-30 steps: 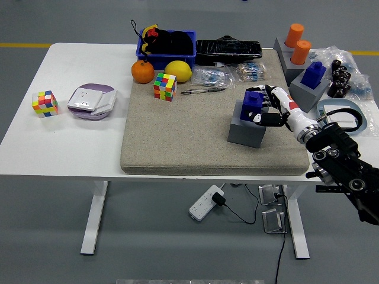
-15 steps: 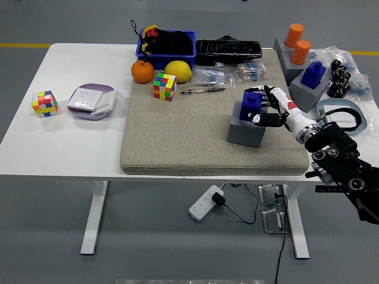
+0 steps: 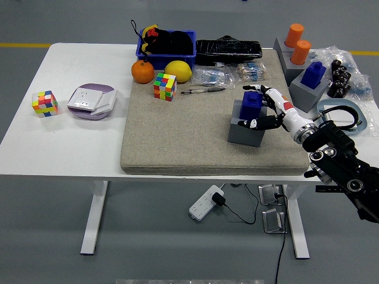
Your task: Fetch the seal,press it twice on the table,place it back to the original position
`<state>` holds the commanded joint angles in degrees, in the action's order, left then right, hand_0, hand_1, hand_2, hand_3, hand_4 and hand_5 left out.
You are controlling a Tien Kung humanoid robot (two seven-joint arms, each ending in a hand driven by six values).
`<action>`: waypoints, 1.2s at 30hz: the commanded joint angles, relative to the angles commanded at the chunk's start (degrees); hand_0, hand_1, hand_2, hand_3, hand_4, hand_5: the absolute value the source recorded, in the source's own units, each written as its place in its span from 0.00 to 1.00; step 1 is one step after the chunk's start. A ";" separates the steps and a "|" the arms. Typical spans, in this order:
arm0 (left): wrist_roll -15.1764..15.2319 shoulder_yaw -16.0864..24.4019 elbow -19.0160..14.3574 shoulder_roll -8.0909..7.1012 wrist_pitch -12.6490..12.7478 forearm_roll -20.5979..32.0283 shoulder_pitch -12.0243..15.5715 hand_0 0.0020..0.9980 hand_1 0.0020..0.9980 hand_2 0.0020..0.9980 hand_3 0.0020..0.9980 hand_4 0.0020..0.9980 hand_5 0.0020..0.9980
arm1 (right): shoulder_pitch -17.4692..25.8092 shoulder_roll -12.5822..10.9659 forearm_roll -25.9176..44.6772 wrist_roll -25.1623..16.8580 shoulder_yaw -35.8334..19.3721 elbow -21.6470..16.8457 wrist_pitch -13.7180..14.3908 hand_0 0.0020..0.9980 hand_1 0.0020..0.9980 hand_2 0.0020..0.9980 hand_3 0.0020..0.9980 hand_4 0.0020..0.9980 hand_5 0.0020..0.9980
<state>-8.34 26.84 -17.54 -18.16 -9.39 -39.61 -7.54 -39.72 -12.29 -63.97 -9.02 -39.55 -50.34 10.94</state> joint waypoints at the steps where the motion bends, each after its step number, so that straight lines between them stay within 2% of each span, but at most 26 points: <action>1: -0.02 -0.01 -0.03 -0.02 -0.02 -0.01 -0.01 0.82 0.80 0.77 0.82 0.75 0.30 | -0.02 0.01 0.03 -0.02 -0.01 -0.03 0.02 0.84 0.83 0.83 0.84 0.97 0.00; 25: 0.00 -0.21 -0.08 -0.25 -0.03 0.02 0.29 0.82 0.80 0.77 0.82 0.75 0.30 | -0.15 -0.46 -0.69 0.02 -1.09 -1.80 0.35 0.82 0.83 0.82 0.83 0.99 0.00; 36: 0.06 -0.08 -0.15 -0.39 -0.01 -0.10 0.26 0.83 0.80 0.77 0.82 0.75 0.30 | -0.14 -2.29 -3.17 1.05 -5.00 -4.74 -0.06 0.84 0.84 0.83 0.84 1.00 0.00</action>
<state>-8.28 26.76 -17.70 -18.55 -9.41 -39.71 -7.28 -39.86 -14.58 -67.14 -7.97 -44.56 -55.08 10.88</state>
